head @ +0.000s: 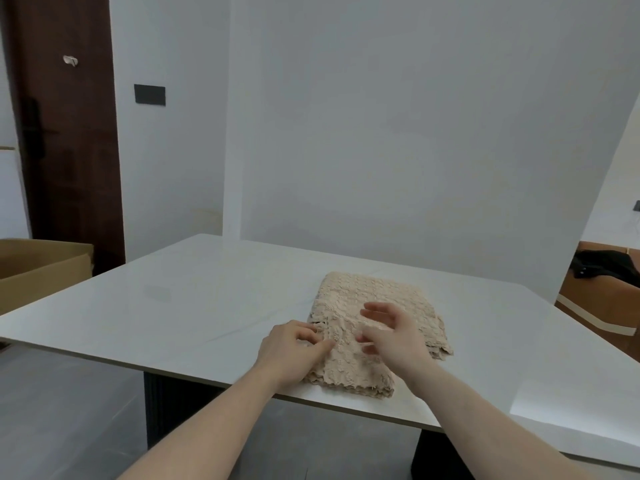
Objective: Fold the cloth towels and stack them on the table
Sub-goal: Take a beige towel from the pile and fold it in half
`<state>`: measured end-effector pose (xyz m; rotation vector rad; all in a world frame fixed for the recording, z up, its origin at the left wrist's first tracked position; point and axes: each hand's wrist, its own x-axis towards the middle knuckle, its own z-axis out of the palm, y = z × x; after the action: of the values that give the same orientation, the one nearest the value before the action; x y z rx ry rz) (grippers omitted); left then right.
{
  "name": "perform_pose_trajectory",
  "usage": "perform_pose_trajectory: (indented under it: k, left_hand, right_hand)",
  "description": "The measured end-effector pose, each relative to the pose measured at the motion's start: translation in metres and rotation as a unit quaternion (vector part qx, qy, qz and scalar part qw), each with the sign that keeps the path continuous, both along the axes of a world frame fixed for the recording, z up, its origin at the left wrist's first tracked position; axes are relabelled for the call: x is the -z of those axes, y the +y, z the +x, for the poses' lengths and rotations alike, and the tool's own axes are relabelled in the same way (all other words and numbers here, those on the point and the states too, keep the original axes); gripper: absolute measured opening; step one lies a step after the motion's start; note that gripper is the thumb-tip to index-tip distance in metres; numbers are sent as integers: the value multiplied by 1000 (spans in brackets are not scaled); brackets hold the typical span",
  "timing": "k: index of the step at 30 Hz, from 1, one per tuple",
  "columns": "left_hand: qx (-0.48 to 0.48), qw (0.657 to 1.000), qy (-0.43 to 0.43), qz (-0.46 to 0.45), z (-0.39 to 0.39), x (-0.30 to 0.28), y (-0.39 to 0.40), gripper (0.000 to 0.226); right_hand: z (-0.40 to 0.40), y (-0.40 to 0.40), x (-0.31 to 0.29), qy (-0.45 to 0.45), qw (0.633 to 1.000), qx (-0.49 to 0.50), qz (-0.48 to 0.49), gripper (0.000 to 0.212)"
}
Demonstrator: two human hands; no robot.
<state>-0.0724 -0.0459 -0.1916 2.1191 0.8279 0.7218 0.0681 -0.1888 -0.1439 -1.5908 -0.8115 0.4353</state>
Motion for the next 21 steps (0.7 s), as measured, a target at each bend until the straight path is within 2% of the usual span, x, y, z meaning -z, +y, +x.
perform_pose_trajectory:
  k: [3, 6, 9, 15, 18, 21]
  left_hand:
    - [4, 1000, -4, 13, 2, 2, 2, 13]
    - [-14, 999, -47, -10, 4, 6, 6, 18]
    - [-50, 997, -59, -16, 5, 8, 8, 18]
    - [-71, 996, -25, 42, 6, 9, 4, 24]
    - [-72, 995, -45, 53, 5, 11, 6, 17]
    - [-46, 996, -65, 43, 4, 11, 6, 16]
  right_hand:
    - [12, -18, 11, -127, 988, 90, -19, 36]
    - [20, -29, 32, -159, 981, 109, -26, 30]
    - [22, -31, 48, -179, 978, 99, -40, 25]
    - [22, -17, 47, -308, 947, 72, -55, 33]
    - [17, -9, 46, -374, 920, 22, -118, 44]
    - [15, -7, 57, -398, 898, -23, -188, 52]
